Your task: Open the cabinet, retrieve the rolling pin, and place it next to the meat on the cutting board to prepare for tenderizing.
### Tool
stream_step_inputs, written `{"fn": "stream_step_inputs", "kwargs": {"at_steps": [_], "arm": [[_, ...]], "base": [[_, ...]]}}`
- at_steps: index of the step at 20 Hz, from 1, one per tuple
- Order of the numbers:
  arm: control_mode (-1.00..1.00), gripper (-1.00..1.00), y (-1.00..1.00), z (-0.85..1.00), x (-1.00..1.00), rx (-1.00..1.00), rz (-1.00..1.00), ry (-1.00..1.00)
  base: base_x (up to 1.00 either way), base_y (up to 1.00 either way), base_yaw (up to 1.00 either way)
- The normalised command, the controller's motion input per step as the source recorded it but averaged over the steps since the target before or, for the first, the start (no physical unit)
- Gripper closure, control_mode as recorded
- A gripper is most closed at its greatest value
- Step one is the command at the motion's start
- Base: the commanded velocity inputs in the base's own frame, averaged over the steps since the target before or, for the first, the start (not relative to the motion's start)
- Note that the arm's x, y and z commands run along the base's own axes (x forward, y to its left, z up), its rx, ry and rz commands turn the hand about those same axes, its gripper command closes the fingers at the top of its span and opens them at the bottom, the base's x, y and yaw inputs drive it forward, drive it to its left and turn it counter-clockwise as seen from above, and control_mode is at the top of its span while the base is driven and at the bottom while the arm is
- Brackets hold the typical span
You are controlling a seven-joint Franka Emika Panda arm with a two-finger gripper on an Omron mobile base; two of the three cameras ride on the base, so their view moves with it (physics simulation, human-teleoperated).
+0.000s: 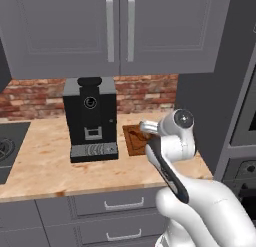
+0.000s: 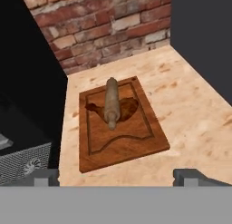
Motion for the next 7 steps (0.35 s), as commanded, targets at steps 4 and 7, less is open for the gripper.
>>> {"fn": "stream_step_inputs", "kwargs": {"at_steps": [4,7], "arm": [[-1.00,-1.00,0.00,0.42,-0.76,0.00,-0.11,0.04],[-1.00,-1.00,0.00,0.48,-0.81,0.00,-0.11,0.05]], "base": [[0.00,0.00,0.00],[0.00,0.00,0.00]]}}
